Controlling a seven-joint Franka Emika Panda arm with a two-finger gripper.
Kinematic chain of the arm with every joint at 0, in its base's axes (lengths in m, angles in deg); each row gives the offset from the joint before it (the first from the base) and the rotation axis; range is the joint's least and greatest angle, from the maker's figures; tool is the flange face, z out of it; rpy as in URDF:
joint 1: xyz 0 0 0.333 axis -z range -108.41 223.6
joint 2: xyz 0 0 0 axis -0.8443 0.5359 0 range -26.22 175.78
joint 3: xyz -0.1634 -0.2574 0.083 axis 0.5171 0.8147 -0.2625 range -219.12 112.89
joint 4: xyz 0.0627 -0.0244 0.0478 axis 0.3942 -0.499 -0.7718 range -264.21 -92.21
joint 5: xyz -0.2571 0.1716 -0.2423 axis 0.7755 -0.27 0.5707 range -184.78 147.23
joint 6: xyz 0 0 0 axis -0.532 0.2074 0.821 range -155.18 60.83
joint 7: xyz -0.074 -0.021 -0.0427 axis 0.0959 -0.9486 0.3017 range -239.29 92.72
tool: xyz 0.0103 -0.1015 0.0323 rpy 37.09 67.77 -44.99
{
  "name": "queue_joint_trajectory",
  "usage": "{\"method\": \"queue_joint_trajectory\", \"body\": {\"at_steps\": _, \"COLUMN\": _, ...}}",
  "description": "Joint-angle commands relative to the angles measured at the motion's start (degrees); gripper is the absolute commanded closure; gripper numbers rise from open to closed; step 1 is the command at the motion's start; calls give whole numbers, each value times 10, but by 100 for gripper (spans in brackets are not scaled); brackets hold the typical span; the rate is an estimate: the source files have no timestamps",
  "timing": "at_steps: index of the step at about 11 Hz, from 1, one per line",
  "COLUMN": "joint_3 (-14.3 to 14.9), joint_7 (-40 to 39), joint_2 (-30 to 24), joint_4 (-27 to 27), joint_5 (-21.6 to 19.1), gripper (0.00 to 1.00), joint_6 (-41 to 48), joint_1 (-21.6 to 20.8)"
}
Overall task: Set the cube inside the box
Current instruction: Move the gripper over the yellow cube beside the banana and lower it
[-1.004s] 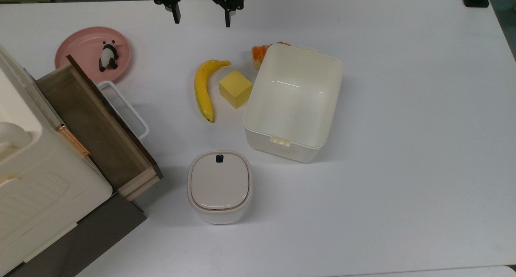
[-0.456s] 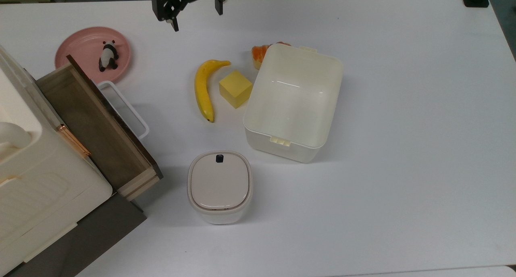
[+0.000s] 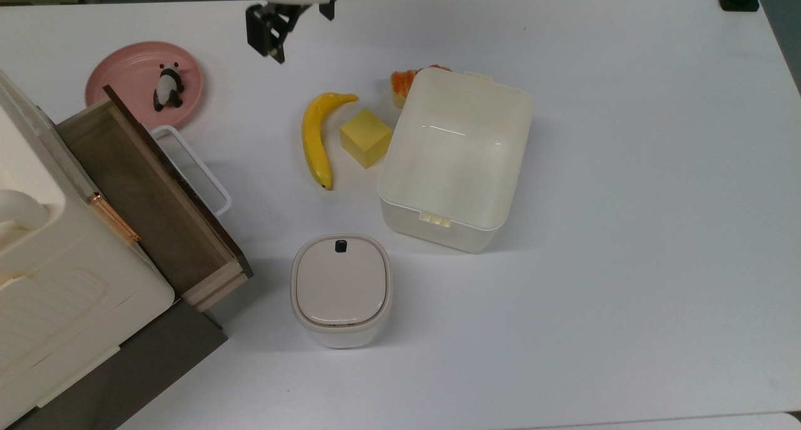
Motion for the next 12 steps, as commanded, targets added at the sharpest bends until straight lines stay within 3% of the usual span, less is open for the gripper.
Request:
{"method": "queue_joint_trajectory", "body": {"at_steps": 1, "joint_3": 6, "joint_7": -25, "joint_2": -27, "joint_4": -85, "joint_5": 2, "gripper": 0, "joint_6": -84, "joint_1": -12}}
{"method": "queue_joint_trajectory", "body": {"at_steps": 4, "joint_3": 5, "joint_7": -88, "joint_2": -38, "joint_4": -166, "joint_5": -1, "gripper": 0, "joint_6": -189, "joint_1": -8}}
{"method": "queue_joint_trajectory", "body": {"at_steps": 8, "joint_3": -3, "joint_7": -112, "joint_2": -37, "joint_4": -211, "joint_5": -14, "gripper": 0, "joint_6": -239, "joint_1": -8}}
{"method": "queue_joint_trajectory", "body": {"at_steps": 12, "joint_3": -14, "joint_7": -118, "joint_2": -29, "joint_4": -219, "joint_5": -14, "gripper": 0, "joint_6": -246, "joint_1": -10}}
